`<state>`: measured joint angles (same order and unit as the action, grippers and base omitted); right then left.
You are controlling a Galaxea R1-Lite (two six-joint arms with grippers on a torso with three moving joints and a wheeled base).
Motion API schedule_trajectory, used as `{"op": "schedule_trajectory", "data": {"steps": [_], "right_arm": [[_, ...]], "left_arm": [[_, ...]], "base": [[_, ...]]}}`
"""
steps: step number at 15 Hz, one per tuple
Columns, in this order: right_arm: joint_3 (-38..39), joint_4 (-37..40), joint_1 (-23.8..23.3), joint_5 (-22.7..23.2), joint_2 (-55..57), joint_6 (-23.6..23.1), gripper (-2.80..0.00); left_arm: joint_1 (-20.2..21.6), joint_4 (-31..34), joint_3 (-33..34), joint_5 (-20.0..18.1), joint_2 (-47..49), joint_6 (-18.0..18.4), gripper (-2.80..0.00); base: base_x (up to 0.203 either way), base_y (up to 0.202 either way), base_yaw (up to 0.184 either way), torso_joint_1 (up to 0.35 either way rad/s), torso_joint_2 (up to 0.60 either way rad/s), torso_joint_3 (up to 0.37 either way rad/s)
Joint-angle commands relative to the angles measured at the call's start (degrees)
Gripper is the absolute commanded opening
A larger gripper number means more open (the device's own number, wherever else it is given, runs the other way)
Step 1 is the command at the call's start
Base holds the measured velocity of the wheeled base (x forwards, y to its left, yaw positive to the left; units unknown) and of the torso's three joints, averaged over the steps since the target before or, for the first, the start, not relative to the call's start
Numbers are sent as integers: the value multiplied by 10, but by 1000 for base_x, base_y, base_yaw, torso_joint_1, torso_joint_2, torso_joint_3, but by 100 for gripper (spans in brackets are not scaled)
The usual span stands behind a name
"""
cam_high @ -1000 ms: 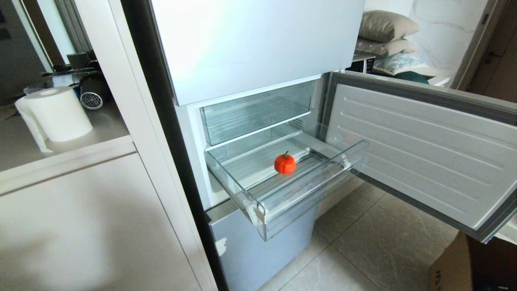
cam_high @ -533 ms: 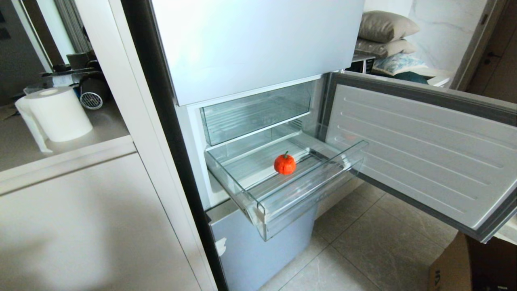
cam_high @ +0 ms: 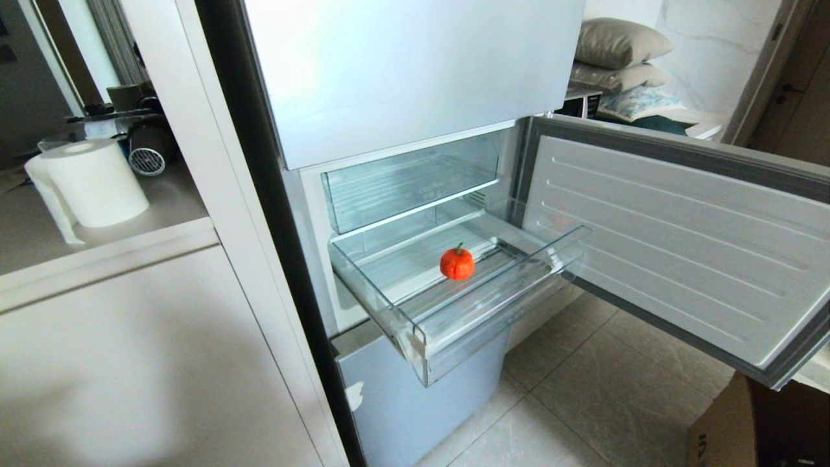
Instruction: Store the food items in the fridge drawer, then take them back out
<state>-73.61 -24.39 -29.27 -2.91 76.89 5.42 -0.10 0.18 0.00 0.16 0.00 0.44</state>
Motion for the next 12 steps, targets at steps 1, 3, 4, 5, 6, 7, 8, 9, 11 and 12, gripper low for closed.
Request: {"op": "schedule_trajectory", "data": {"steps": [1,3,4,5,6,7,8,9,11,12], "right_arm": [[16,6,198,-19,-17,-16,-280],[33,9,334,-41,28,-15,-280],[37,9,379,-48,68,-4,-280],[38,9,416,-53,115,12,-280],[34,7,451,-56,162,26,-280],[27,3,473,-58,203,36,-280],[21,-11,488,-59,247,43,-280],[16,-34,498,-59,290,46,-280],[-6,-67,522,-52,368,48,-280],[-30,-75,535,-45,406,49,-280]], "left_arm": [[0,0,0,0,1,0,-280],[0,0,0,0,1,0,-280],[0,0,0,0,1,0,-280],[0,0,0,0,1,0,-280],[0,0,0,0,1,0,-280],[0,0,0,0,1,0,-280],[0,0,0,0,1,0,-280],[0,0,0,0,1,0,-280],[0,0,0,0,1,0,-280],[0,0,0,0,1,0,-280]], "base": [[0,0,0,0,0,0],[0,0,0,0,0,0],[0,0,0,0,0,0],[0,0,0,0,0,0],[0,0,0,0,0,0],[0,0,0,0,0,0],[0,0,0,0,0,0],[0,0,0,0,0,0],[0,0,0,0,0,0],[0,0,0,0,0,0]]}}
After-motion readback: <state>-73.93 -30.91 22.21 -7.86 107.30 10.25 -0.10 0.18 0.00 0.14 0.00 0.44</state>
